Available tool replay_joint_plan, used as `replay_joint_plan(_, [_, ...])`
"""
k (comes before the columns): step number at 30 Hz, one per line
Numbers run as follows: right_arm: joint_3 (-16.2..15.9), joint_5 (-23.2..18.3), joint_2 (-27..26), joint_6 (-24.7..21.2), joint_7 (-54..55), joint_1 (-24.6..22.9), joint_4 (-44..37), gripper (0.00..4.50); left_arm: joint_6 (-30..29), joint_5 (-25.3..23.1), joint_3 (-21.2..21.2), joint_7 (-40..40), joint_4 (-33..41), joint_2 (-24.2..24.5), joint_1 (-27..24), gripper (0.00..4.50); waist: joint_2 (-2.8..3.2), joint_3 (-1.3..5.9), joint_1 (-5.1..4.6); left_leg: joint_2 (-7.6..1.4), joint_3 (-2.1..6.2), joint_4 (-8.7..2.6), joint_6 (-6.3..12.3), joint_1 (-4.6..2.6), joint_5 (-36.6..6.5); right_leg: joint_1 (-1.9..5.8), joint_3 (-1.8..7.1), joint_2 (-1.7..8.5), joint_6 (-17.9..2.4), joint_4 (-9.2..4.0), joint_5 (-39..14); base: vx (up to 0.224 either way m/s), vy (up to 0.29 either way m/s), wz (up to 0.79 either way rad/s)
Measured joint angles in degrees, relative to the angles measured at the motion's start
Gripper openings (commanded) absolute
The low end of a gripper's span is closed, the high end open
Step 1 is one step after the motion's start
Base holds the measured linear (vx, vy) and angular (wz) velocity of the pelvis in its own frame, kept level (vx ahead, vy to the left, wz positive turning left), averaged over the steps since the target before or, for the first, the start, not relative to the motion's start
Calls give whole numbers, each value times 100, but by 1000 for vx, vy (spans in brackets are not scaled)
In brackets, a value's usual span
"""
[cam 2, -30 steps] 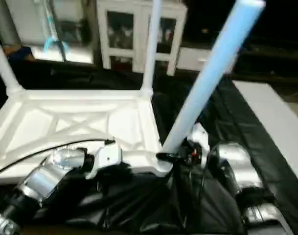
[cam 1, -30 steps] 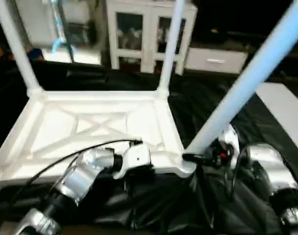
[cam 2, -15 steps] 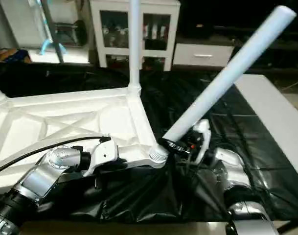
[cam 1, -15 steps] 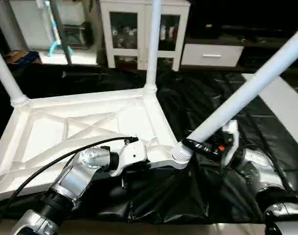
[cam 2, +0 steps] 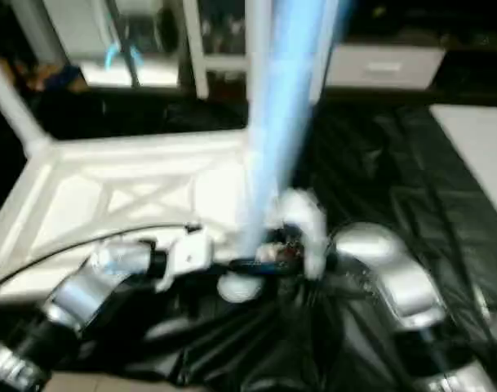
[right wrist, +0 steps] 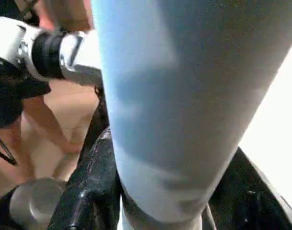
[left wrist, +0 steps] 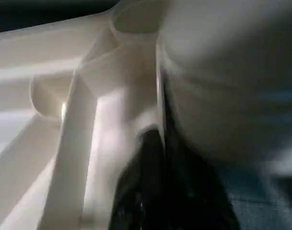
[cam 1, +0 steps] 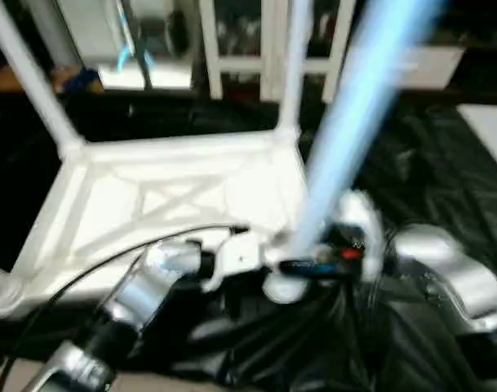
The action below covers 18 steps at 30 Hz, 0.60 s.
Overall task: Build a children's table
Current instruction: Insert table leg to table base
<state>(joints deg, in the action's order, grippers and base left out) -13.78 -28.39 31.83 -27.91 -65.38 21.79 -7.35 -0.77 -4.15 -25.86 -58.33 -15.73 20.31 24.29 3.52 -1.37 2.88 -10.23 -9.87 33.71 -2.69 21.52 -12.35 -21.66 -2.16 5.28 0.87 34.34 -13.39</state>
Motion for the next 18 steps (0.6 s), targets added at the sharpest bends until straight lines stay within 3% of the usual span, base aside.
replay_joint_plan(3, [163,-14,152,-134,73,-102,-140,185,-16,-2,6,18,54,-17,2,0,3,-1,7,1,-1,22,9,51,-6,-31,4,5,-24,-7,-14,0,0,0])
replay_joint_plan(8, [565,-71,182,-378,624,-457,-545,185,-58,2,59,37,37,38,1,0,26,-13,-51,0,0,32,-1,43,0,-31,11,6,-4,7,-2,0,0,0])
replay_joint_plan(10, [927,-44,-19,-370,1078,-454,-561,185,-65,20,114,57,-28,27,2,0,29,-14,-88,-3,0,34,-13,39,10,-30,10,6,-1,18,0,0,0,0])
replay_joint_plan(13, [1289,107,-255,-269,1746,-369,-479,185,-55,63,164,145,-79,-35,-1,0,89,-38,-99,-2,-1,43,-19,39,16,-29,12,8,3,29,4,0,0,0])
replay_joint_plan(15, [1861,119,-989,-339,2903,-105,-128,185,-74,97,362,471,-175,-226,-57,0,119,-56,-107,-5,-1,50,-20,53,27,-55,12,6,3,60,4,0,0,0])
replay_joint_plan(18, [2366,126,-1268,-606,3978,-154,-91,185,-224,56,502,879,-132,-371,-69,0,164,-51,-93,-9,-1,47,-23,90,31,-106,13,-5,13,84,4,0,0,0])
